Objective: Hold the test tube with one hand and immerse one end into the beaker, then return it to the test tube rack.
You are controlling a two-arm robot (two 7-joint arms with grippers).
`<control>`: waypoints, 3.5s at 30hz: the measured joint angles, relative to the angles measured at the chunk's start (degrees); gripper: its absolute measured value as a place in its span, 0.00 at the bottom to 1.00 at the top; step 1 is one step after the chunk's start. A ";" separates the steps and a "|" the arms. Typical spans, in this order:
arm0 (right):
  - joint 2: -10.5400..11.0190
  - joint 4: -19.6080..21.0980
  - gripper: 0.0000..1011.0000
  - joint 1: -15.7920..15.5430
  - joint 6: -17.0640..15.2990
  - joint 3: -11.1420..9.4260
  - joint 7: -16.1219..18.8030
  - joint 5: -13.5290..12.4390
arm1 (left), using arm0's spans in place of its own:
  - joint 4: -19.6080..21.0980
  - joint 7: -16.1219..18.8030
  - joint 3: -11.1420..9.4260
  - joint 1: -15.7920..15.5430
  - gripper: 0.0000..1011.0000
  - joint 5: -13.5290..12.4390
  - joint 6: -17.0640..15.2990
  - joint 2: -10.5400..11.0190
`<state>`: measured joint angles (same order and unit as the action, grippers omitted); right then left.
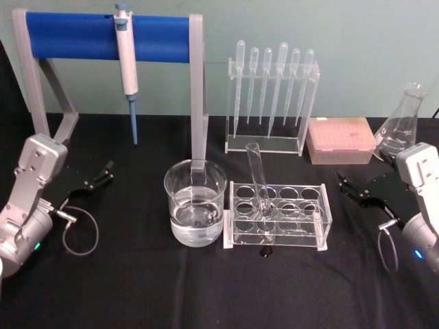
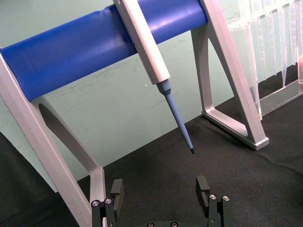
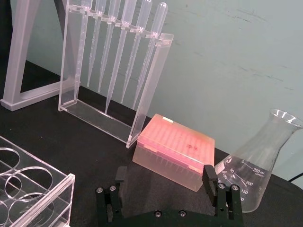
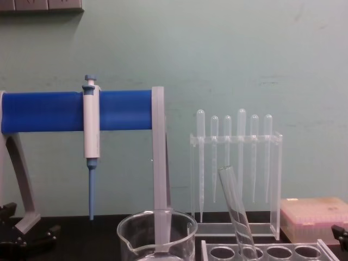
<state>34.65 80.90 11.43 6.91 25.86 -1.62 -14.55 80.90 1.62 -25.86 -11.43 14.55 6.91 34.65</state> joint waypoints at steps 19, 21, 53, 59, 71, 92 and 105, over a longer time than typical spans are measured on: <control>0.00 0.00 0.99 0.00 0.00 0.00 0.00 0.00 | 0.00 0.00 0.00 0.00 0.99 0.00 0.00 0.00; 0.00 0.00 0.99 0.00 -0.01 0.00 0.00 0.00 | 0.00 0.00 0.00 0.00 0.99 0.00 0.00 0.00; 1.16 3.90 0.99 -2.96 0.00 -2.12 -0.87 0.77 | 0.00 0.00 0.00 0.00 0.99 0.00 0.00 0.00; 4.36 11.10 0.99 -8.07 -1.21 -4.96 -1.04 0.26 | 0.00 0.00 0.01 0.00 0.99 0.00 0.00 0.00; 11.58 22.68 0.99 -11.54 -4.74 -6.83 14.50 -7.89 | 0.00 0.00 0.01 0.00 0.99 0.00 0.00 0.00; -0.62 14.78 0.99 4.60 -16.07 1.82 27.42 -7.68 | 0.00 0.00 0.00 0.00 0.99 0.00 0.00 0.00; -5.33 10.71 0.90 7.00 -18.49 2.82 27.91 -5.81 | 0.00 0.00 0.00 0.00 0.99 0.00 0.00 0.00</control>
<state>29.32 91.61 18.43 -11.58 28.68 26.29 -20.36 80.90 1.62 -25.86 -11.43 14.55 6.91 34.65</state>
